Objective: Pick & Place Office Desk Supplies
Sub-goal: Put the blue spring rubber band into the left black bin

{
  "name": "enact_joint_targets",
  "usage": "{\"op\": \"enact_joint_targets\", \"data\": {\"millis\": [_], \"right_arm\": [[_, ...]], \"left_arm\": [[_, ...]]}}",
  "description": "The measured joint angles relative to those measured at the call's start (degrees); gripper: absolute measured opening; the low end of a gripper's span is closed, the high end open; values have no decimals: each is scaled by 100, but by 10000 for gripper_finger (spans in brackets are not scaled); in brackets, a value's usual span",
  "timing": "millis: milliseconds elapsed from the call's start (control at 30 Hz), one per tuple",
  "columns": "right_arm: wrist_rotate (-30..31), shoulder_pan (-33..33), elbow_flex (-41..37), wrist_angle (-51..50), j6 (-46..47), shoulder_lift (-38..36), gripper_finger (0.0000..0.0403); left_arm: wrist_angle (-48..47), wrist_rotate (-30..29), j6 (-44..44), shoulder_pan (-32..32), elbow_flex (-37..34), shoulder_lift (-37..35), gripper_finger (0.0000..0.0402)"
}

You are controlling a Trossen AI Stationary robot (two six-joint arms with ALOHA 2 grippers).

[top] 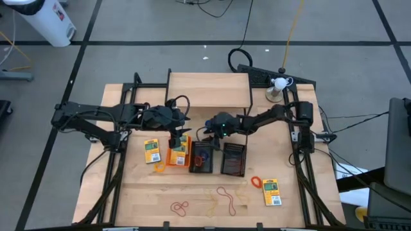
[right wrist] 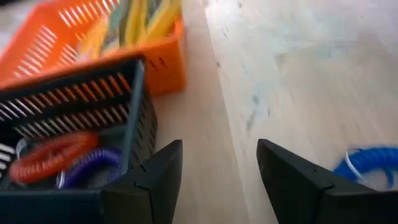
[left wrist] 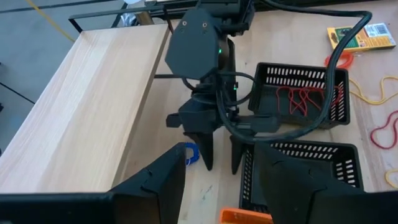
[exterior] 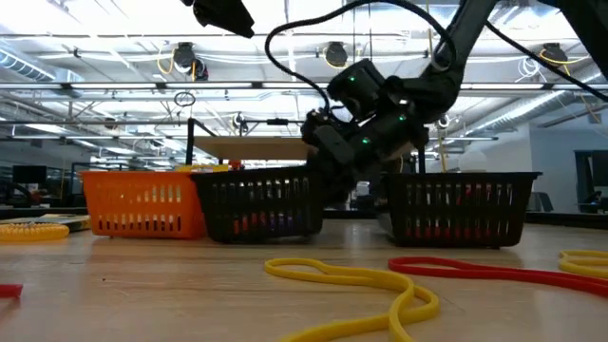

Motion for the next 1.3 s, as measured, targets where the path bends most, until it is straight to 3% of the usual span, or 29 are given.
{"op": "enact_joint_targets", "data": {"millis": [300,667,1300], "right_arm": [[33,-7,210,-273,-41,-41,196],[502,-46,208,-895,-201,-144,196],[1245,-44,208,-1006,-549,-151,196]], "left_arm": [[-120,0,-19,-1,-2,0,186],[-169,10,-61,-2,-2,0,186],[-238,9,-86,-2,-2,0,186]]}}
